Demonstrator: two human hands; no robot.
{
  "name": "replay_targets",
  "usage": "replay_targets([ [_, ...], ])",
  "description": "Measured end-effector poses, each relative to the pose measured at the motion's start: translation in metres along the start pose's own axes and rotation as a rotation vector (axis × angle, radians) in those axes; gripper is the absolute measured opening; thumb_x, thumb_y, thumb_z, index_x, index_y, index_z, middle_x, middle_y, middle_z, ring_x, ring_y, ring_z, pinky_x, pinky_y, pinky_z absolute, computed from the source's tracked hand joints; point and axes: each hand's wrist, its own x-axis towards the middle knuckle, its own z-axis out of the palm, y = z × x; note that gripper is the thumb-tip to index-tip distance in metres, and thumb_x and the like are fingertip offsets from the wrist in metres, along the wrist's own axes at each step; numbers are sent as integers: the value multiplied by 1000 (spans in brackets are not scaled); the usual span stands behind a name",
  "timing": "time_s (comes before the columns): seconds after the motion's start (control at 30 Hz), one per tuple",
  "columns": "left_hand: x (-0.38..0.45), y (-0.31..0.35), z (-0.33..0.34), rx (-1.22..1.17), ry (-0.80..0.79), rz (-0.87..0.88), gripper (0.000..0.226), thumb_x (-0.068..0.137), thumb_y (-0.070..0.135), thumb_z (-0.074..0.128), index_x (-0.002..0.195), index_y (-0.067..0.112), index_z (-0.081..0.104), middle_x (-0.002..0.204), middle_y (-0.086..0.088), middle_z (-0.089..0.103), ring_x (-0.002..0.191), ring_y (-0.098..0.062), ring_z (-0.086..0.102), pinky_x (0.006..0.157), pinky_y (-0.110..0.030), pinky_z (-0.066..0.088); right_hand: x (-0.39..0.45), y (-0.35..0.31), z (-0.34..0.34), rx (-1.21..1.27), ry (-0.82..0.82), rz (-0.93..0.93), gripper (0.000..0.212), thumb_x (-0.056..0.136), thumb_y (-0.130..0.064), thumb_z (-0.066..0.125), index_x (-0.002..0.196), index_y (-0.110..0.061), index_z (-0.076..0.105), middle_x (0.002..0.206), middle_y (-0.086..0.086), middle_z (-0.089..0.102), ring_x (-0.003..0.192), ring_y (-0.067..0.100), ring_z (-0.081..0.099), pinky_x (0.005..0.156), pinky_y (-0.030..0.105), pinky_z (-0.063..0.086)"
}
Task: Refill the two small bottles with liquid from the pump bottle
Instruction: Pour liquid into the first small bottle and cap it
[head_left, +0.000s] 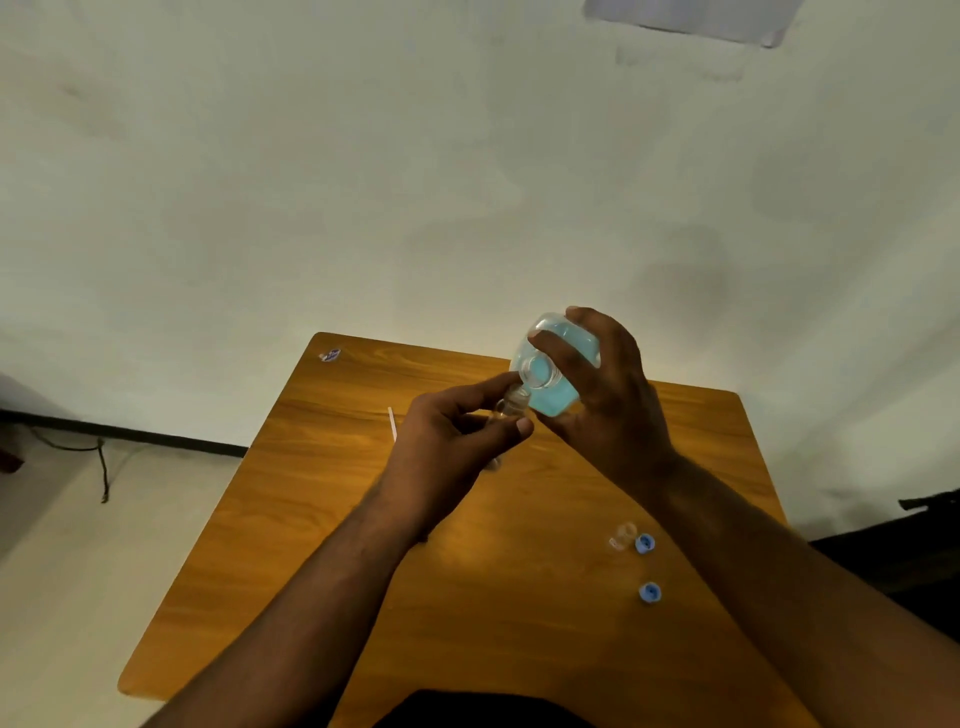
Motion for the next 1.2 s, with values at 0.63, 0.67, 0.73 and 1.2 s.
replay_targets([
  [0.63,10,7,-8,80,28,5,47,84,18,73,129,25,62,115,12,70,95,-8,69,71,-40,62,21,-1,-13,-174,4,-98,80,70,-18,82,134,-26,35,137,13,28,130,36,33,71,49,60],
  [0.67,10,7,-7,78,23,7,46,84,18,73,128,26,62,113,14,70,96,-7,69,71,-39,63,21,0,-14,-183,4,-98,80,70,-17,82,134,-26,35,137,13,28,130,36,32,71,49,60],
  [0.73,12,8,-6,70,14,8,45,84,18,72,127,27,63,113,15,70,98,-8,69,73,-38,63,22,3,-14,-205,0,-97,79,71,-17,82,134,-26,36,137,14,28,131,36,32,71,49,60],
  [1.2,22,5,-6,7,-2,66,62,81,14,76,136,32,54,108,2,70,95,-14,71,61,-21,55,28,14,-11,-297,7,-130,77,73,-12,78,135,-25,35,138,17,29,130,41,34,73,51,59],
])
